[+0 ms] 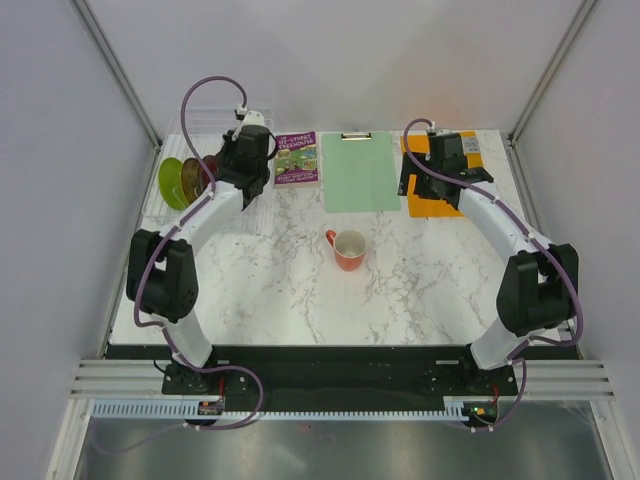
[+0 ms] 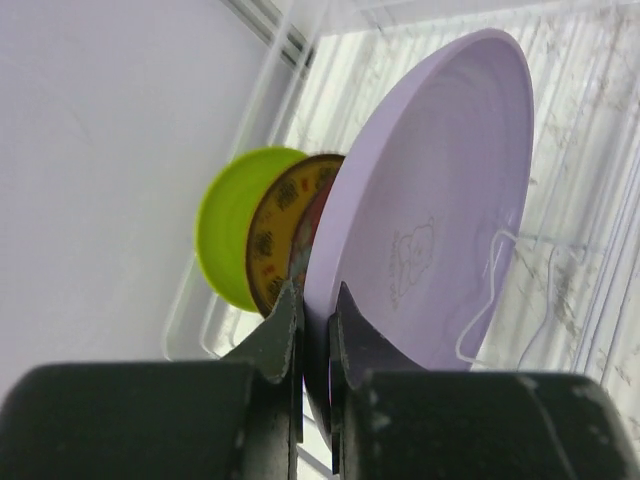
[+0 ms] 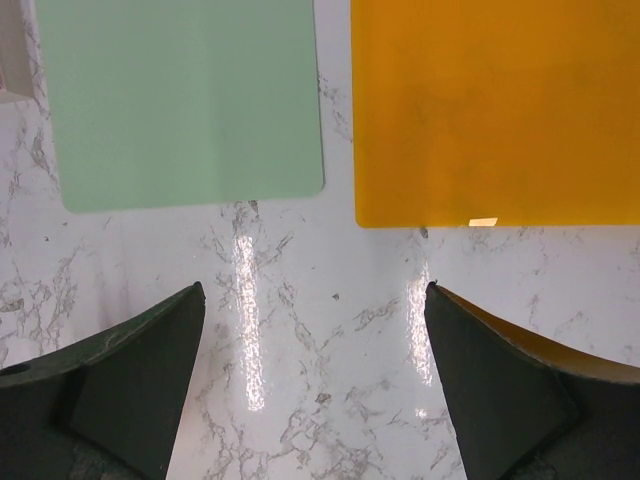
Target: Unload the plates from the dish rack
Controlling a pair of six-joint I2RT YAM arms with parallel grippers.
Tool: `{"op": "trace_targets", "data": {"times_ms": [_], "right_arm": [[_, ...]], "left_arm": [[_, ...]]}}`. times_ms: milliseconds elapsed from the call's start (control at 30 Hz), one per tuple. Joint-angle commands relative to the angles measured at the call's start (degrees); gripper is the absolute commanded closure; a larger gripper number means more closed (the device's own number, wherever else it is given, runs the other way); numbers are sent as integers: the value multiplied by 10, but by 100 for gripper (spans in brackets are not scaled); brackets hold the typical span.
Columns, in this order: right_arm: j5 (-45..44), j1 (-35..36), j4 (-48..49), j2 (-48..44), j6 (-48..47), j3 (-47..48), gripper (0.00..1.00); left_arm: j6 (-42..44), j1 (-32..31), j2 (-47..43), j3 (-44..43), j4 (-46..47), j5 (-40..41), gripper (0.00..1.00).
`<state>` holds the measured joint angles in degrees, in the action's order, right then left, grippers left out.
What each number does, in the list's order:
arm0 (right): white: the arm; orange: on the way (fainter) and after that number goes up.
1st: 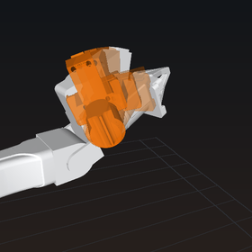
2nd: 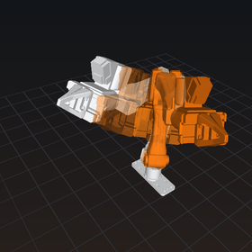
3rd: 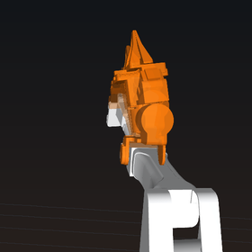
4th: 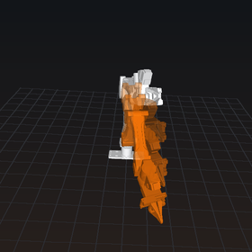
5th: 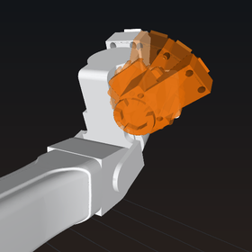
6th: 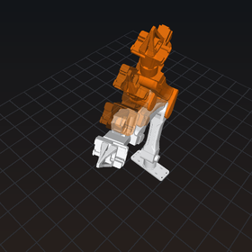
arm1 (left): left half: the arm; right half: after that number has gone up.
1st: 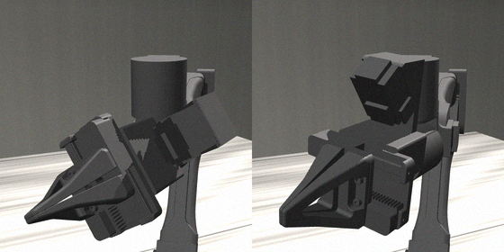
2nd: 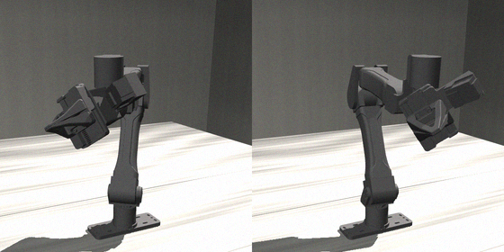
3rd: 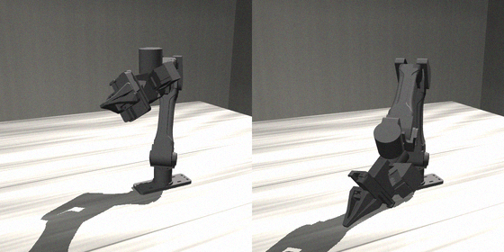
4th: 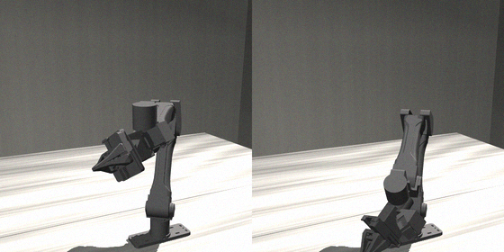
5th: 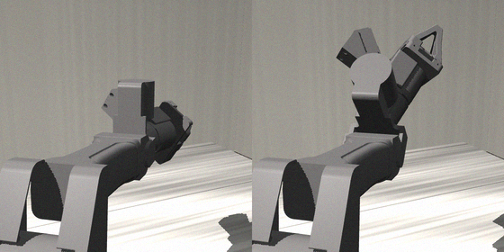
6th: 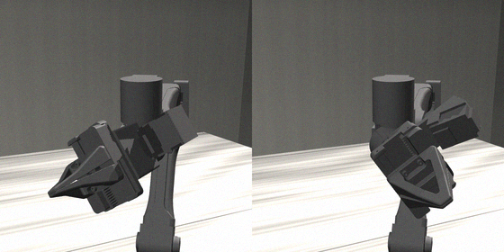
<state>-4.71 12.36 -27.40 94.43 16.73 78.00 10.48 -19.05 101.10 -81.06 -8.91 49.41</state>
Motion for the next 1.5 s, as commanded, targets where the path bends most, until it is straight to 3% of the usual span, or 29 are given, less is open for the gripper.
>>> {"op": "trace_targets", "data": {"times_ms": [0,100,167,200,333,467,667,800,1367,1433,1467], "right_arm": [[-7,-1,6,-32,1,-7,2],[-1,-1,-1,-45,1,-7,2],[9,-1,-1,-62,-1,-10,2],[26,-1,0,-69,-3,-12,2],[101,-1,28,-106,19,-28,2],[208,-1,127,-149,80,-86,2],[302,6,255,-164,177,-156,2],[321,15,289,-170,192,-170,2],[342,34,337,-150,238,-207,3],[358,35,365,-145,247,-215,12],[380,34,378,-144,253,-218,35]], "left_arm": [[166,-43,-49,-21,238,104,98],[290,-66,-50,-29,346,139,98],[319,-79,-57,-40,345,153,98],[313,-85,-73,-52,292,156,98],[33,-117,-116,-135,-79,25,98],[-149,-122,-163,-149,-210,-191,98],[-303,-122,-205,-79,-210,-395,98],[-359,-122,-227,-25,-182,-424,98],[-416,-122,-283,84,-92,-523,98],[-420,-122,-287,93,-73,-545,98],[-423,-122,-287,103,-55,-567,98]]}}
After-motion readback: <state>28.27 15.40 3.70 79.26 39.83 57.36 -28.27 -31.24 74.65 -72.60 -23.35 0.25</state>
